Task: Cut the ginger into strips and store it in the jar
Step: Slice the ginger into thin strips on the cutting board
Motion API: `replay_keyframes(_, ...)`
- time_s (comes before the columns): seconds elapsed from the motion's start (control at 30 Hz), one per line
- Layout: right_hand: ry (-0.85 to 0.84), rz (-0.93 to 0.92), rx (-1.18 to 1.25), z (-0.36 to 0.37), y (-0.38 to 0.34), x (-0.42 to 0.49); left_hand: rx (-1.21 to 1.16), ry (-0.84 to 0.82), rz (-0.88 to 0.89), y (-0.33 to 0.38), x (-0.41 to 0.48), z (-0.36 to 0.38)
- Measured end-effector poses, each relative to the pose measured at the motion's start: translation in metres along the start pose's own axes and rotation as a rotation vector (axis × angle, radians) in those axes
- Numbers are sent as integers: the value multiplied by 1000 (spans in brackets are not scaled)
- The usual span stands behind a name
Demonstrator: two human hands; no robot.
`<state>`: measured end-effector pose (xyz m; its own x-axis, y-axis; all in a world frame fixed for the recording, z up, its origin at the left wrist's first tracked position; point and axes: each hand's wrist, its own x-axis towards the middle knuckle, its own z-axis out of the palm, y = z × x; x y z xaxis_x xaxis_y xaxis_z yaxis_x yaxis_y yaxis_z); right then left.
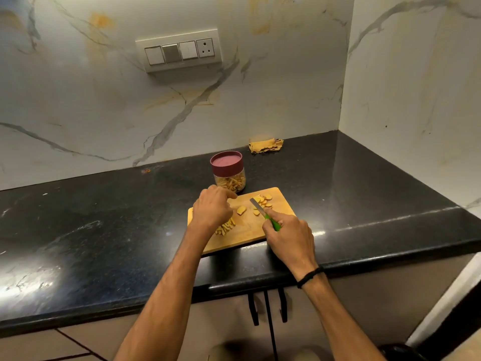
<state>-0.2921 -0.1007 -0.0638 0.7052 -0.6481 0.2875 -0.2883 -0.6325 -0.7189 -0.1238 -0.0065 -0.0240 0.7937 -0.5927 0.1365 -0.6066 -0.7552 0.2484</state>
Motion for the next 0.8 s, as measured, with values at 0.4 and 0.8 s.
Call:
replay_keyframes(0.4, 9, 37, -42, 8, -16, -5, 124, -64, 56, -1, 1, 5)
replay_keyframes(0.8, 18, -10, -172, 20, -27, -9, 146, -10, 68, 2, -2, 7)
